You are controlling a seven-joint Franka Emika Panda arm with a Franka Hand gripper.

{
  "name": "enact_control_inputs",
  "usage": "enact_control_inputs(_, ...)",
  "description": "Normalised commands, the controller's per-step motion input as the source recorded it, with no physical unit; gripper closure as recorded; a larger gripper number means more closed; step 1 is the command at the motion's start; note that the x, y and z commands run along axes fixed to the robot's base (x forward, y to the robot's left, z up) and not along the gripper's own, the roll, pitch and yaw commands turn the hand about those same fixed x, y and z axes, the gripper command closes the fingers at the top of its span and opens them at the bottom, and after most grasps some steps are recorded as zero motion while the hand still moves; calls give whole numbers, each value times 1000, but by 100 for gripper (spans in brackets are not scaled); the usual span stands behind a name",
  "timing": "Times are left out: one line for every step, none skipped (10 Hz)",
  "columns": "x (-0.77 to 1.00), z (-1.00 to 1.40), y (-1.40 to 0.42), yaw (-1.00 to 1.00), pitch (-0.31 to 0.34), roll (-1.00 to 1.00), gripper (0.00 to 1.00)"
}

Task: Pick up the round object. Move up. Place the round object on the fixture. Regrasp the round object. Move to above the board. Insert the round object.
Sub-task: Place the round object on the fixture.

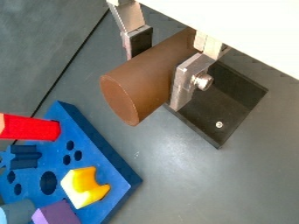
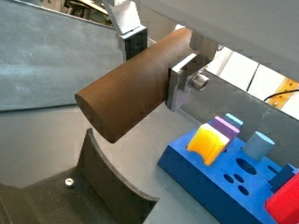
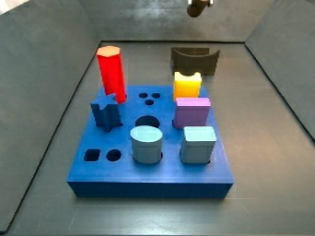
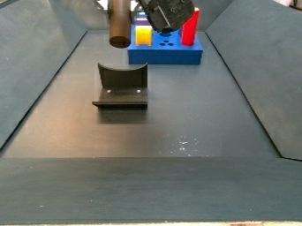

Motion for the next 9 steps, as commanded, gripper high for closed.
enact_control_inputs(126, -1000, 137, -9, 122, -1000, 100)
enact_control_inputs(130, -1000, 139, -26, 143, -1000, 100)
enact_control_inputs(145, -1000, 134, -58, 212, -1000, 100)
enact_control_inputs(153, -1000, 138, -109, 254, -1000, 100)
enact_control_inputs(160, -1000, 143, -168, 274, -1000, 100)
enact_control_inputs(166, -1000, 143, -148, 264, -892, 100)
enact_control_inputs(179, -1000, 141, -173, 203, -639, 100)
enact_control_inputs(176, -944, 133, -195, 155, -494, 100)
enact_control_inputs(137, -700, 99, -209, 88, -369, 100)
